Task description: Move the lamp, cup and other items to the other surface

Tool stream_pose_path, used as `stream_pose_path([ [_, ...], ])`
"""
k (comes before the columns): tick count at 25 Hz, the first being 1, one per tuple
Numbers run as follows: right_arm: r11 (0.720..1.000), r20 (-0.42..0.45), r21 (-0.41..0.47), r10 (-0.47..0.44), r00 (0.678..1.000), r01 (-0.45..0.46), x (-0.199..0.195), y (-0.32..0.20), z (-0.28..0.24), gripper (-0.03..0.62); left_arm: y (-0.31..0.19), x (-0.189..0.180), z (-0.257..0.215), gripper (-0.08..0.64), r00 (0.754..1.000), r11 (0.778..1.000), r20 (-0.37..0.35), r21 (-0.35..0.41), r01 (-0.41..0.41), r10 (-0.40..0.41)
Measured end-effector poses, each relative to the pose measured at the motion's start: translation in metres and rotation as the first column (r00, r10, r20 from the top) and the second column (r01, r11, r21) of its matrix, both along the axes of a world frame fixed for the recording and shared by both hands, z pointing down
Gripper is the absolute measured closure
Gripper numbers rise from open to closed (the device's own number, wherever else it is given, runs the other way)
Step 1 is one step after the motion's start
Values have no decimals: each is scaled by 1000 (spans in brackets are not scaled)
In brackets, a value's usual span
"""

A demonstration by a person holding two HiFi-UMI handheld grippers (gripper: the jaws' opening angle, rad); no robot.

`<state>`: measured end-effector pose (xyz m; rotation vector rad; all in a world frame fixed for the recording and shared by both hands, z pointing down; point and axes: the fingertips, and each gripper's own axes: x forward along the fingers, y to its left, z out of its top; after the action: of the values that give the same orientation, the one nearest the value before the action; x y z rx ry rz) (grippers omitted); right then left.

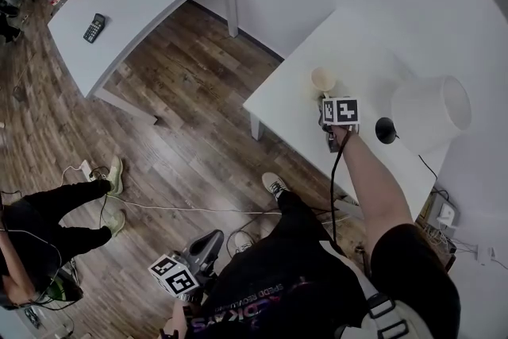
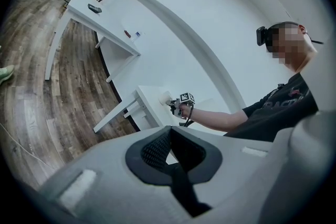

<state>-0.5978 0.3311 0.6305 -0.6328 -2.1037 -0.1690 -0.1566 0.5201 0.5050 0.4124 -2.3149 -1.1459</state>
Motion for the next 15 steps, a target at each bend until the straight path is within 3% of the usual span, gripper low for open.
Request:
stream_pose_path([
  [15, 1000, 70, -28, 9, 997, -7, 36, 3, -15, 540, 7, 9, -4, 557, 999, 1000, 29, 15, 15, -16],
])
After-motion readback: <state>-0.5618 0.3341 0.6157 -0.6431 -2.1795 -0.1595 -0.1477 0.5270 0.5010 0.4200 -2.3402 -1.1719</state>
